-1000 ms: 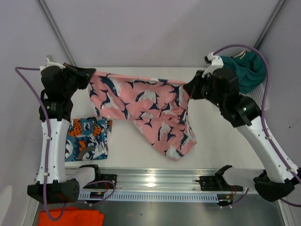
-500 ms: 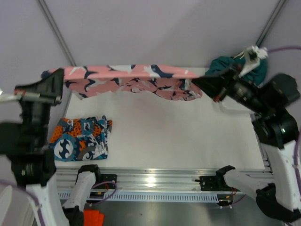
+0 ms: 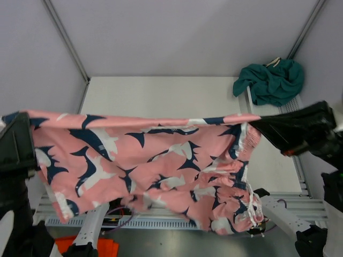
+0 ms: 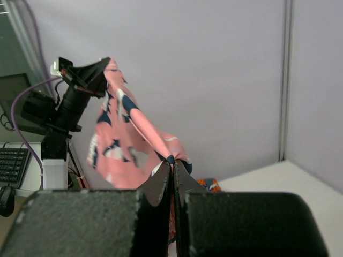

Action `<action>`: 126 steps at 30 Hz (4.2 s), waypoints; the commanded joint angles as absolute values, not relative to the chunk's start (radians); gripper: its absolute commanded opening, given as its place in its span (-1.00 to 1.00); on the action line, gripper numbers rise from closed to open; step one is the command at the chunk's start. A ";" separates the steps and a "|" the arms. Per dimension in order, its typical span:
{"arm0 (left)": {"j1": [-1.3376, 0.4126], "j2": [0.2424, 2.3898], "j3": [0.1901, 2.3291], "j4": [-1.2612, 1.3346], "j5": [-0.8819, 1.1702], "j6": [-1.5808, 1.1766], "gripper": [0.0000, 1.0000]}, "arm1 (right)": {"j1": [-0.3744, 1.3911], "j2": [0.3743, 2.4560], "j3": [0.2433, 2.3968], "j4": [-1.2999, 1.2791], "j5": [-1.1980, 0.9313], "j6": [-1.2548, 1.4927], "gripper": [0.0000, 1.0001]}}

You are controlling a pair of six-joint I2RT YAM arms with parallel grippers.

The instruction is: Fold and stack the shorts

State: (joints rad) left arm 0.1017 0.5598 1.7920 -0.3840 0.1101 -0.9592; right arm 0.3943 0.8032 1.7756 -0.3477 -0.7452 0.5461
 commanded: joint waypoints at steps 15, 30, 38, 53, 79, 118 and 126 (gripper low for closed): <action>0.011 1.007 0.888 0.116 -0.055 -0.995 -1.00 | 0.195 1.366 1.288 -0.031 -0.738 0.631 -1.00; -0.025 1.221 0.897 0.290 -0.249 -0.967 -1.00 | 0.138 2.107 1.842 0.133 -0.785 0.667 -1.00; -0.069 1.357 0.968 0.388 -0.167 -0.911 -1.00 | 0.097 2.393 2.147 0.272 -0.841 0.840 -1.00; -0.314 1.272 0.967 0.334 -0.261 -0.744 -1.00 | 0.035 2.525 2.180 0.397 -0.801 0.924 -1.00; -0.890 1.195 0.692 0.393 -0.568 -0.653 -1.00 | 0.086 2.135 1.685 0.216 -0.256 0.100 -1.00; -1.253 1.328 0.604 0.218 -0.595 -0.854 -1.00 | 0.049 1.835 0.867 1.042 -0.322 -0.529 -1.00; -1.189 1.365 0.767 -0.061 -0.554 -0.703 -0.70 | 0.097 1.698 0.810 0.857 -0.136 -0.526 -1.00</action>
State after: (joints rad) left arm -1.2320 1.3602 0.7025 0.0425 -0.5644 -0.7685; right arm 0.0818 1.8000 0.8112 0.9215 -0.2611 -0.5018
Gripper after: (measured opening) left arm 0.145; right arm 0.006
